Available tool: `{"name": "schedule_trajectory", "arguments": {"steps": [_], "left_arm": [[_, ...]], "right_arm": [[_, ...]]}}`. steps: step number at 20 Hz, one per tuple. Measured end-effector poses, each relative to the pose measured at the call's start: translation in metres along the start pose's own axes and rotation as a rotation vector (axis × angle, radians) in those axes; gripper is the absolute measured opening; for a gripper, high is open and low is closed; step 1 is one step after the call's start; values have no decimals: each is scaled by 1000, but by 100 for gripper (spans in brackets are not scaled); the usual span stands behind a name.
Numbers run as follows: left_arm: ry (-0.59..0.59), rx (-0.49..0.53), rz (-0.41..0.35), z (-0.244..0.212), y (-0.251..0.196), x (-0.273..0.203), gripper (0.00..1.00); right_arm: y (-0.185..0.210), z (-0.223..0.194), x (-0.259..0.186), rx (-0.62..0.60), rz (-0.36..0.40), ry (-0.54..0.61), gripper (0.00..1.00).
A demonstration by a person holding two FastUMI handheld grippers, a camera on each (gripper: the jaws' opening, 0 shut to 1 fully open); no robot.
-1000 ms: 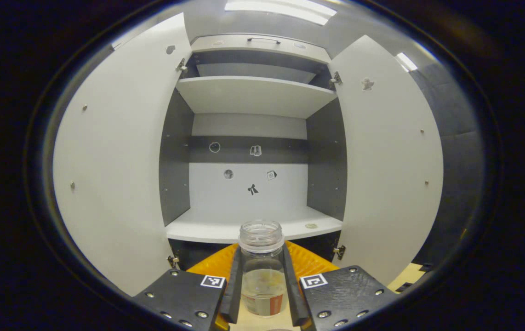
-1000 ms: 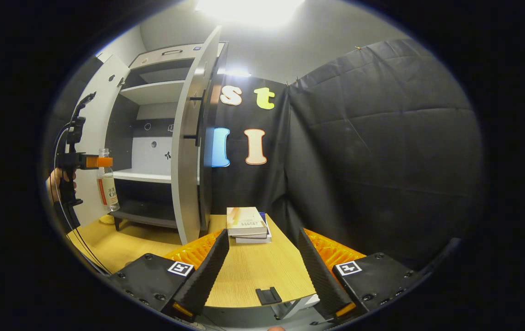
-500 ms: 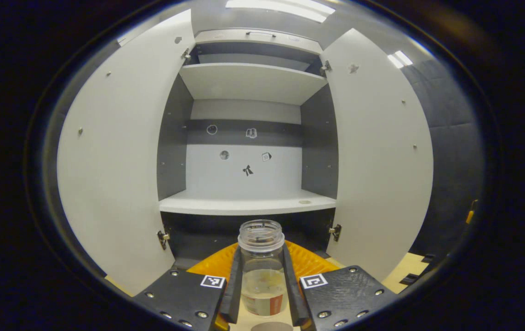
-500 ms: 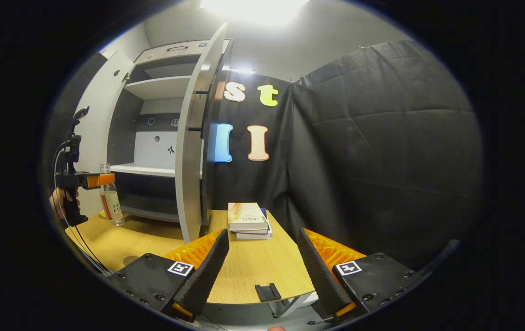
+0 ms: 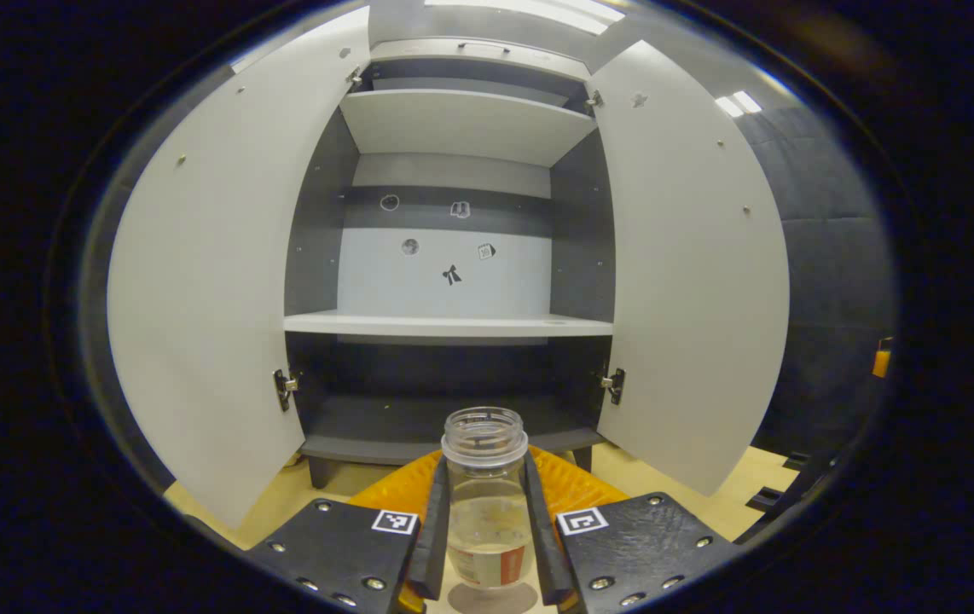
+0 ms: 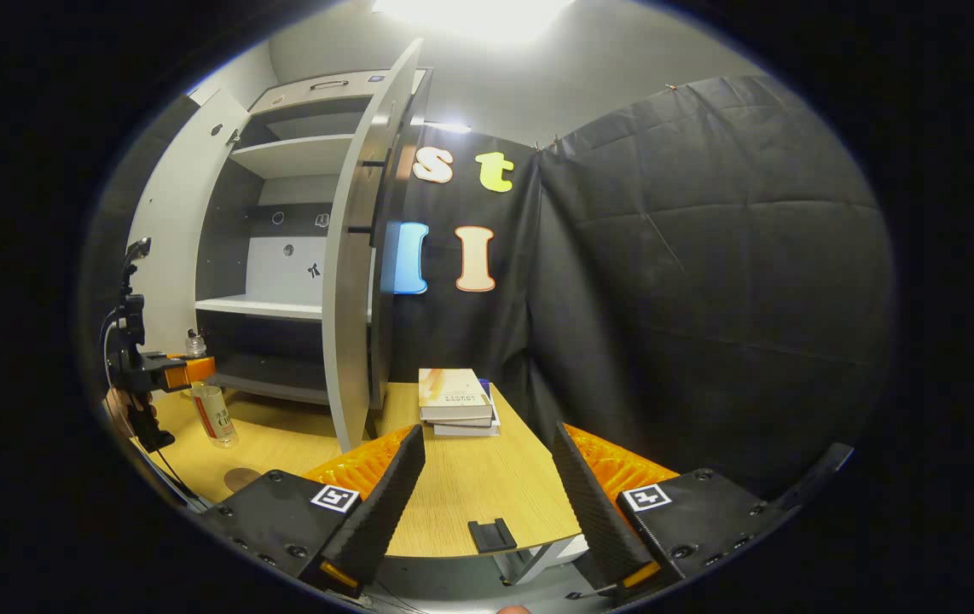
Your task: Grasp the bottle in the cabinet with the left hand and place it on the coaster, then close the right door with the right hand and the left door with the left hand.
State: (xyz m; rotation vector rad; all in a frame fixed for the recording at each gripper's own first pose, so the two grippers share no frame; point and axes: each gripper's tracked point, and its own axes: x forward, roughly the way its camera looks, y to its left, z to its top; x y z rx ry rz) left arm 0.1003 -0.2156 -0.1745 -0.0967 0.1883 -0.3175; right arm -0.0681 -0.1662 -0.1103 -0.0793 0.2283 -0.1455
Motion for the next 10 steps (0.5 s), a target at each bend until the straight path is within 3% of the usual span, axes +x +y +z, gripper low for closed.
{"name": "schedule_trajectory", "arguments": {"steps": [2, 10], "left_arm": [[20, 1, 3, -17, -2, -2, 45], [76, 7, 34, -68, -2, -2, 45]], "right_arm": [[1, -3, 1, -3, 2, 14, 93], [-9, -8, 1, 5, -18, 32, 96]]}}
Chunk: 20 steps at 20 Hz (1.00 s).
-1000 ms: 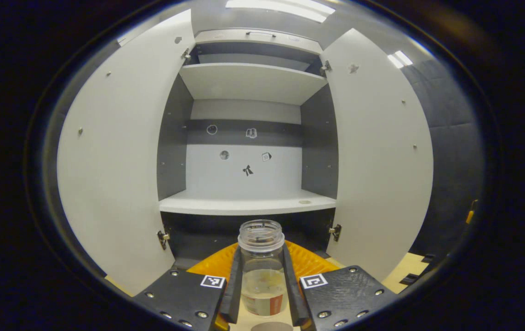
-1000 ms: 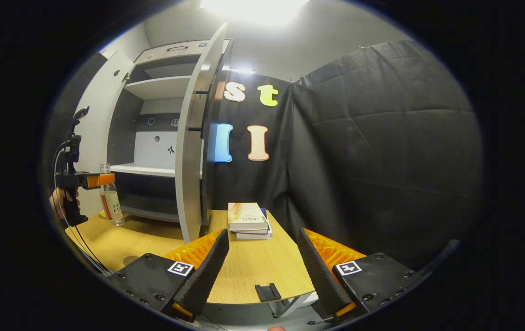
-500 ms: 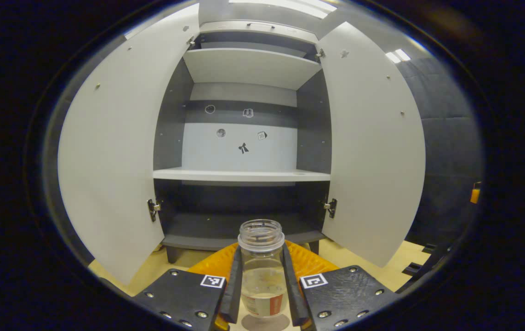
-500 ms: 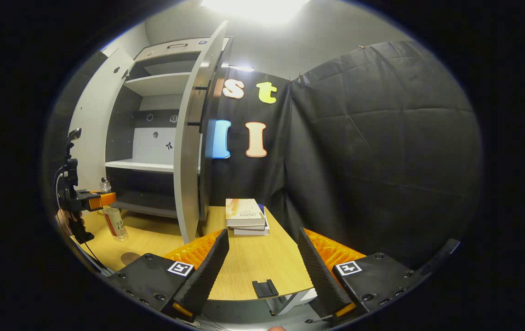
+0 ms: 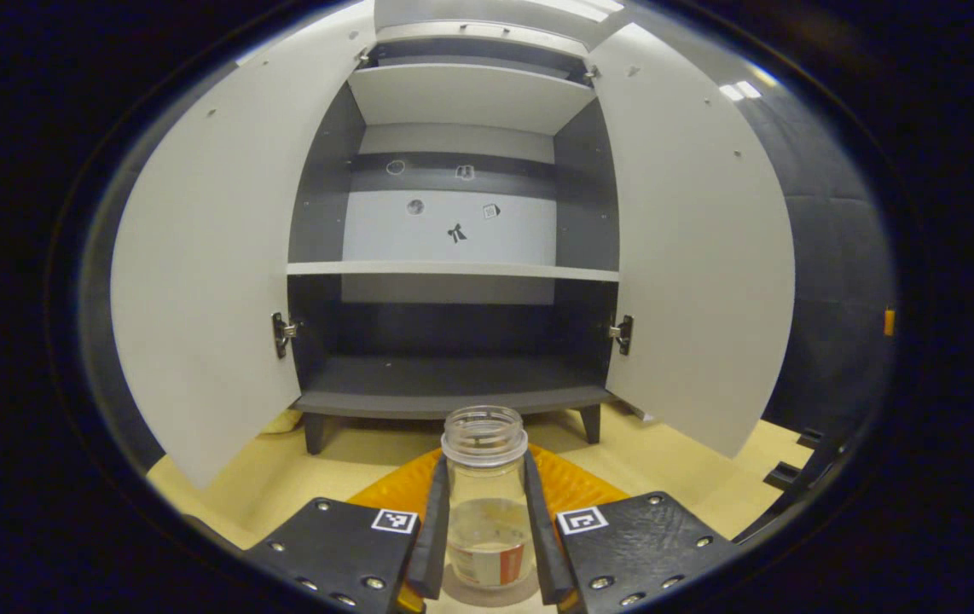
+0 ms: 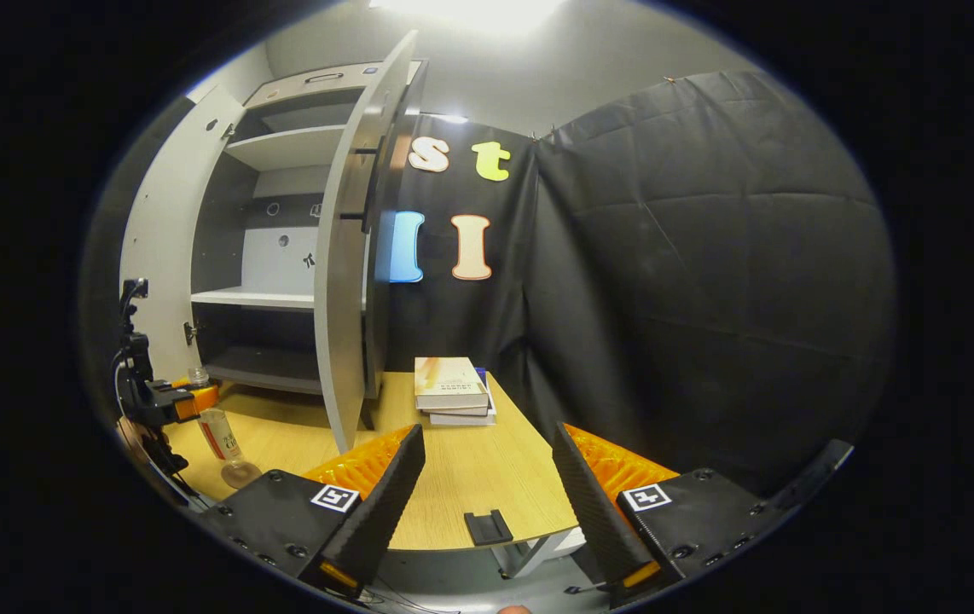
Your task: Grasp the bottle in the cabinet with the left hand and place it on the coaster, then close the right door with the right hand and the left door with the left hand.
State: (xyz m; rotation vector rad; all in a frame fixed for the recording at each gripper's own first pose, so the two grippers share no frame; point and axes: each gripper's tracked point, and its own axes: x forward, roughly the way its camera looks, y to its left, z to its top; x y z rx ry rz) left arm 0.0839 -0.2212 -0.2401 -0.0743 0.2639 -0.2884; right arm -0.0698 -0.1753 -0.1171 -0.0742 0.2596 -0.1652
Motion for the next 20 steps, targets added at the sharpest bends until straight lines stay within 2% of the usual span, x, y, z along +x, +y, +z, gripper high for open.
{"name": "schedule_trajectory", "arguments": {"steps": [6, 12, 14, 16, 18, 20], "left_arm": [[29, 4, 28, -32, -2, -7, 45], [28, -5, 51, -36, -1, -14, 47], [44, -15, 59, -39, 1, -16, 51], [54, -25, 73, -40, 4, -17, 67], [51, -21, 87, -35, 6, -22, 77], [52, -12, 91, -27, 5, -25, 78]], "right_arm": [[3, -3, 6, 17, 2, 16, 93], [14, -1, 15, 23, 33, 14, 93], [17, 2, 17, 23, 43, 9, 93], [18, 5, 19, 21, 50, 2, 93], [20, 8, 21, 25, 58, -2, 96], [19, 15, 25, 38, 66, -11, 96]]}}
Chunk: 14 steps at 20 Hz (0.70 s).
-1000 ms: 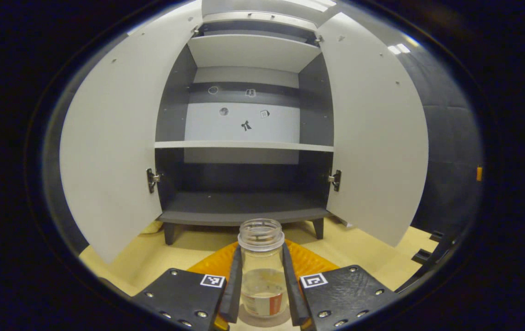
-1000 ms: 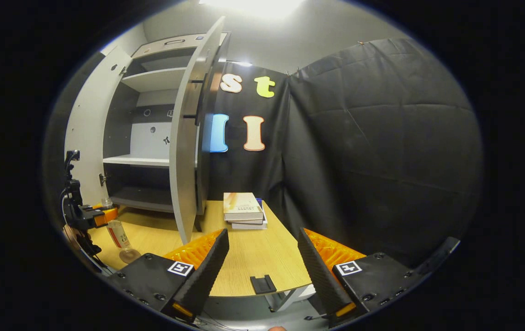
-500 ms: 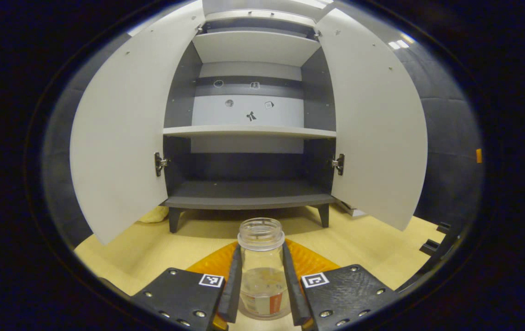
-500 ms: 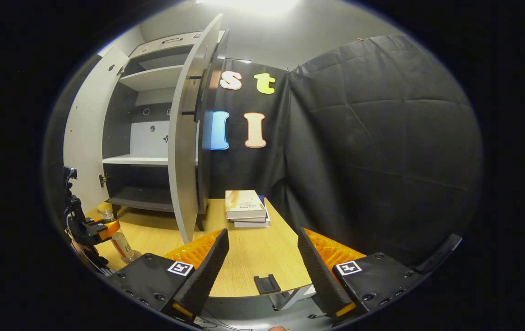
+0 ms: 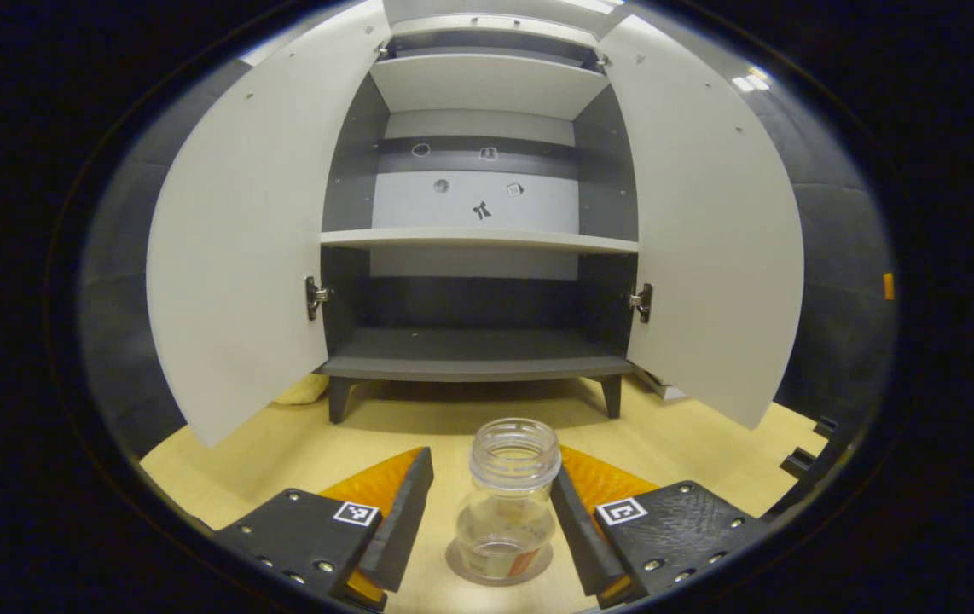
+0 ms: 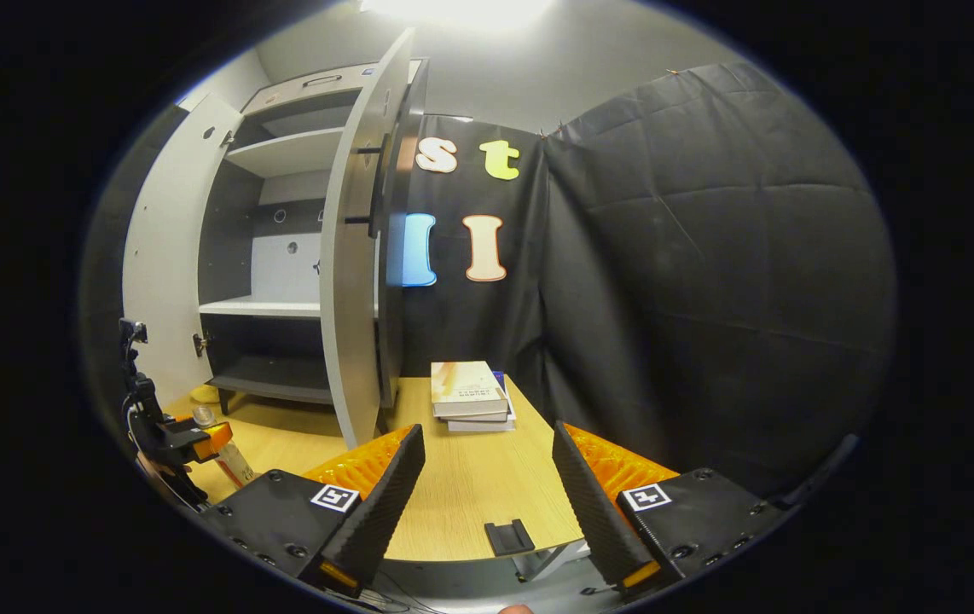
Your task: Grasp the bottle in the cabinet with the left hand and place it on the coaster, then close the right door with the right hand and the left door with the left hand.
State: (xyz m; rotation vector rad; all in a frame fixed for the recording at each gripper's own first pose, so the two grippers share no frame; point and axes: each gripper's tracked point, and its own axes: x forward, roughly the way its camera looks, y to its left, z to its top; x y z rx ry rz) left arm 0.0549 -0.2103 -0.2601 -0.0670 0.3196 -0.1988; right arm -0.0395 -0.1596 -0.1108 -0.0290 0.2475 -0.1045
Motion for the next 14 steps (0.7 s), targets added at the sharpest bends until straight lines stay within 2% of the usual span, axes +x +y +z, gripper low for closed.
{"name": "schedule_trajectory", "arguments": {"steps": [2, 3, 5, 7, 8, 9, 14], "left_arm": [[-13, 18, -7, 17, -5, -10, 77], [-32, 25, -13, 29, -8, -17, 77], [-61, 27, -23, 52, -13, -32, 78], [-93, 22, -26, 80, -15, -46, 78], [-111, 20, -21, 94, -14, -55, 78], [-123, 22, -14, 106, -12, -61, 77], [-169, 55, 29, 152, 6, -86, 77]], "right_arm": [[-1, 8, 4, 20, 5, -7, 96], [0, 13, 7, 32, 16, -10, 93], [2, 24, 13, 47, 33, -15, 96], [5, 39, 19, 50, 61, -32, 93], [6, 50, 21, 47, 72, -50, 96], [5, 61, 24, 44, 79, -69, 93], [12, 112, 46, 83, 142, -106, 96]]}}
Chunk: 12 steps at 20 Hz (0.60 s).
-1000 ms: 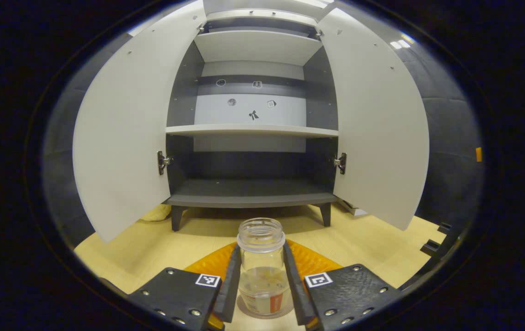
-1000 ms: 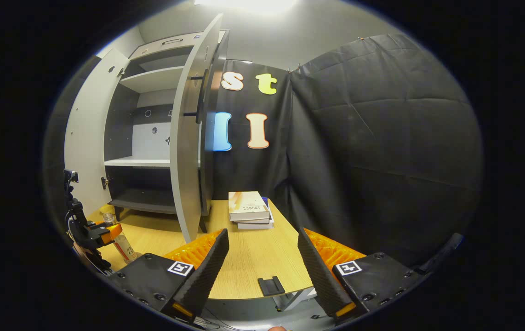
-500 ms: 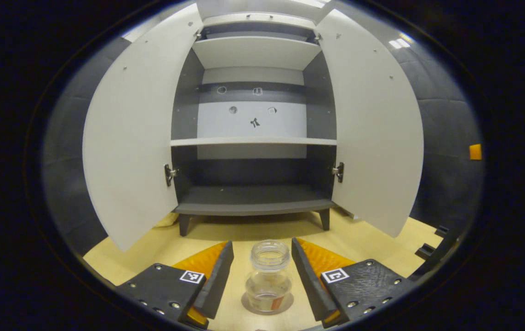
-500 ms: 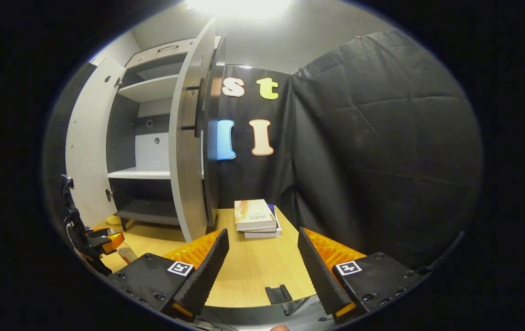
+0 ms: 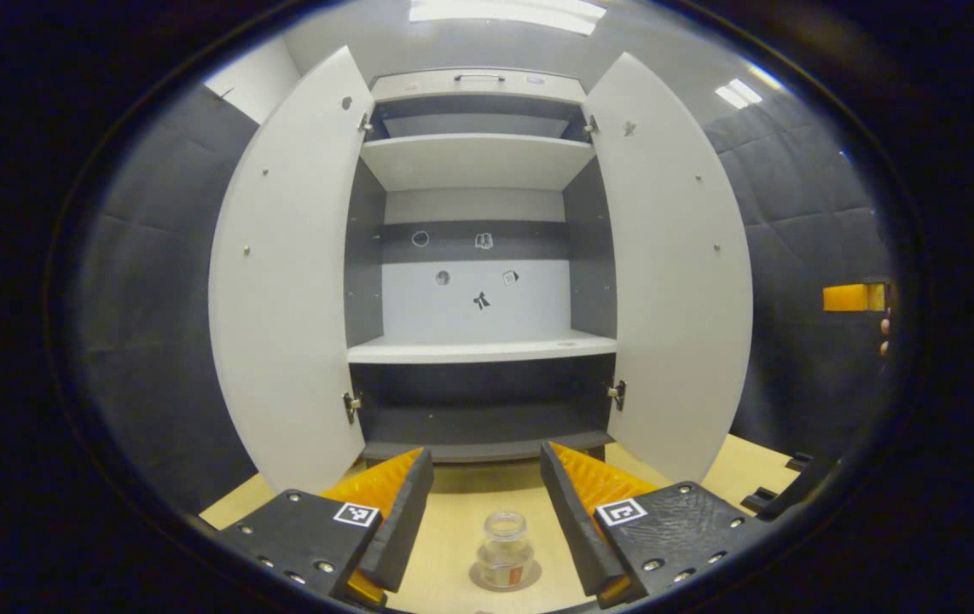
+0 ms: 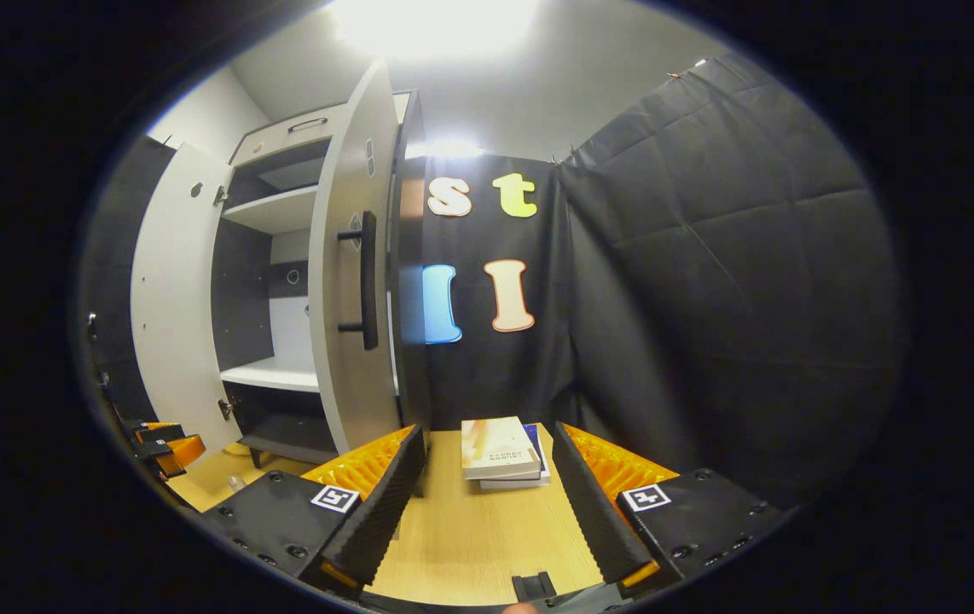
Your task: Grasp the bottle in the cabinet with the left hand and place it on the coaster, then close the right door with the right hand and the left door with the left hand.
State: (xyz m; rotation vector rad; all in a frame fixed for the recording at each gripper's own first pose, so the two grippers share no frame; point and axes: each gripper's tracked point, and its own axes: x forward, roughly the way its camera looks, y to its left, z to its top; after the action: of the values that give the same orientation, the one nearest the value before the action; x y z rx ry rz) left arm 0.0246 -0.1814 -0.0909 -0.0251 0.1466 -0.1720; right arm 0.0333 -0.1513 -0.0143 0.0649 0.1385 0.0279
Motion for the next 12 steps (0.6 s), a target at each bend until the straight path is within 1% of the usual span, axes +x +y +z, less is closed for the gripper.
{"name": "schedule_trajectory", "arguments": {"steps": [1, 2, 3, 4, 5, 6, 7, 10, 12], "left_arm": [[-3, 0, 10, 4, 6, -3, 77], [-4, -6, 22, 9, 13, -6, 77], [-8, -14, 32, 13, 20, -9, 77], [-14, -23, 45, 18, 28, -12, 78], [-19, -30, 54, 21, 37, -14, 78], [-23, -33, 64, 24, 47, -16, 77], [-25, -29, 78, 26, 57, -18, 77], [-36, -5, 127, 34, 94, -24, 77], [-47, 2, 159, 41, 119, -29, 77]], "right_arm": [[3, 8, 7, 21, 17, 7, 99], [6, 14, 12, 38, 30, 16, 96], [7, 22, 19, 48, 34, 16, 96], [6, 31, 25, 52, 32, 6, 93], [5, 38, 30, 53, 25, -5, 96], [6, 44, 36, 57, 19, -13, 92], [7, 51, 41, 64, 12, -16, 96], [13, 70, 54, 90, -2, -33, 97], [15, 80, 65, 90, -24, -48, 97]]}}
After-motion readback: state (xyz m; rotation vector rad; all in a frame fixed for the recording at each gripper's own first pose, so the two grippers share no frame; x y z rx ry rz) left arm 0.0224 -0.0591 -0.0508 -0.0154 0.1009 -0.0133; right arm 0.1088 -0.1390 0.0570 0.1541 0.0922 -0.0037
